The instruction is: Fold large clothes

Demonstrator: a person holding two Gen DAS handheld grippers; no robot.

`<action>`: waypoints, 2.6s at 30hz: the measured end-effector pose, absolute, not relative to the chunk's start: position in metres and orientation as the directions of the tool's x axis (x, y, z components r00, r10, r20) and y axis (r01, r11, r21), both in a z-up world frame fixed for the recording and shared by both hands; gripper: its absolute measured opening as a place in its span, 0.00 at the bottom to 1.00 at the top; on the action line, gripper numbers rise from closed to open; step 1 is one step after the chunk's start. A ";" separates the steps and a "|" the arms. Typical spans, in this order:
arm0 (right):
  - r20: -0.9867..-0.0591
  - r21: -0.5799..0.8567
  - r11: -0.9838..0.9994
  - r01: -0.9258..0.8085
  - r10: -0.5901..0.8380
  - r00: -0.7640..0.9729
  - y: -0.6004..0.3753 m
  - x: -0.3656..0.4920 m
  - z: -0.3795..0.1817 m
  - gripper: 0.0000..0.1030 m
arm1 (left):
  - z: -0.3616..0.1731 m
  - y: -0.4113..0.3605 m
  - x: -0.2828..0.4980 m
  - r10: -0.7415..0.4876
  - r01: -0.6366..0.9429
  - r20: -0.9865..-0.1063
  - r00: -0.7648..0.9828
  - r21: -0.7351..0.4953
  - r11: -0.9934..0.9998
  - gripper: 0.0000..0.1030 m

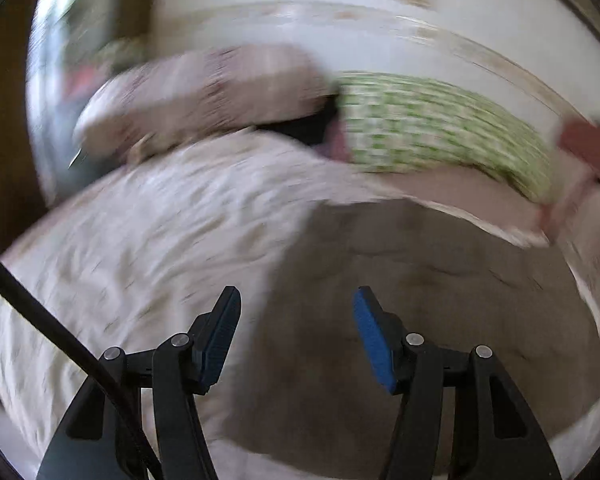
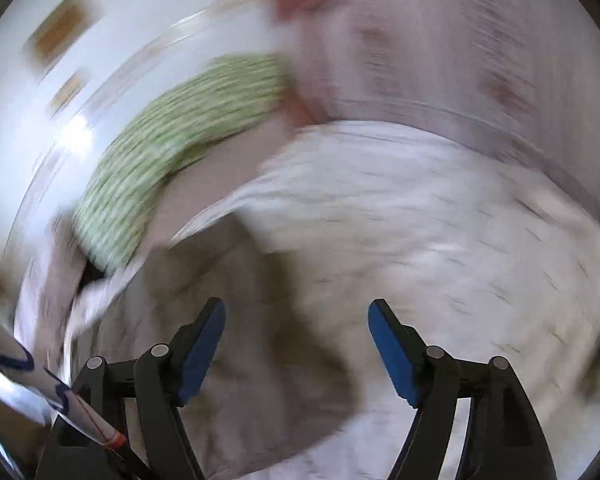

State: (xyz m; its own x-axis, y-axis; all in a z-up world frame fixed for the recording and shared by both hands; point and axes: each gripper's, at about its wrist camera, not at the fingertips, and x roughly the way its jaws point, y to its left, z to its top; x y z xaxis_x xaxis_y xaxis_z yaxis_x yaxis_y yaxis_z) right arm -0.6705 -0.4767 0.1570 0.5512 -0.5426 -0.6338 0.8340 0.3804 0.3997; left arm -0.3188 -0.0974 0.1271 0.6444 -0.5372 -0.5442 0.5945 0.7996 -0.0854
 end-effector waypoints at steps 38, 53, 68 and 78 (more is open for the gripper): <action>-0.700 0.178 0.688 0.704 -0.414 0.581 -0.386 -0.549 0.121 0.59 | 0.094 -0.148 -0.382 -0.521 0.697 -0.608 0.599 0.075 0.713 0.71; -0.771 0.080 0.700 0.709 -0.407 0.489 -0.378 -0.516 0.079 0.71 | 0.064 -0.160 -0.376 -0.478 0.679 -0.613 0.629 0.133 0.722 0.76; -0.764 0.155 0.496 0.854 -0.488 0.422 -0.435 -0.571 0.089 0.73 | 0.063 -0.160 -0.376 -0.478 0.679 -0.613 0.629 0.133 0.722 0.77; -0.702 0.086 0.572 0.816 -0.547 0.457 -0.404 -0.557 0.108 0.80 | 0.071 -0.156 -0.375 -0.497 0.681 -0.605 0.623 0.107 0.724 0.77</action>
